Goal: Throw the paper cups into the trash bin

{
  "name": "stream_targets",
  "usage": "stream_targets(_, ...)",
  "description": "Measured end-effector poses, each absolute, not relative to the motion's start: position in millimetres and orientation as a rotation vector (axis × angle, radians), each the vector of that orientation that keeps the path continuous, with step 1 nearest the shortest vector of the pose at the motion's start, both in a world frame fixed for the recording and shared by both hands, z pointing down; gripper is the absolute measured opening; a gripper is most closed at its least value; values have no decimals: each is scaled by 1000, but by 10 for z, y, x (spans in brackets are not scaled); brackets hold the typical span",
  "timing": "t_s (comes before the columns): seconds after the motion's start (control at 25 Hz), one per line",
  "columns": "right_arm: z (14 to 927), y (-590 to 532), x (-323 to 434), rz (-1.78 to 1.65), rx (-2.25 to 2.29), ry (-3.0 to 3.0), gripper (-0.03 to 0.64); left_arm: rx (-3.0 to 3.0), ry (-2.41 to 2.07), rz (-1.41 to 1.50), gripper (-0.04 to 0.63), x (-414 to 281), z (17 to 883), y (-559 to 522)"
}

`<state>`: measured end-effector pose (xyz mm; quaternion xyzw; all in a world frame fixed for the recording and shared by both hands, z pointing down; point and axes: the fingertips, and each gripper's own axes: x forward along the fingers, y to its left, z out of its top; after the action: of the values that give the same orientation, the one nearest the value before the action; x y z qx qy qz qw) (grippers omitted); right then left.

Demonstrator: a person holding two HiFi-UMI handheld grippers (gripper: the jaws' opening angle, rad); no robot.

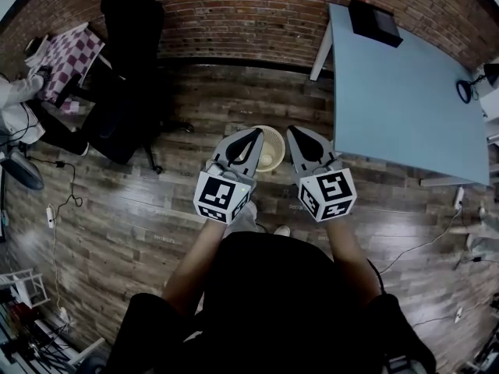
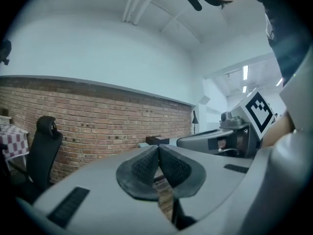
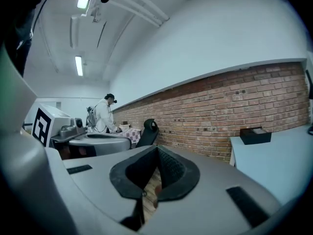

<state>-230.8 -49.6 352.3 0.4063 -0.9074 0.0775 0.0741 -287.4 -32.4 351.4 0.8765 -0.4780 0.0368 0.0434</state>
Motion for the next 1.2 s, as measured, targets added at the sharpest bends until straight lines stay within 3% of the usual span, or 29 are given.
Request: stream_targets(1.2,2838,472,-1660,108,1190,-2847,3,2751,-1525,44,9,-2137,2856,594)
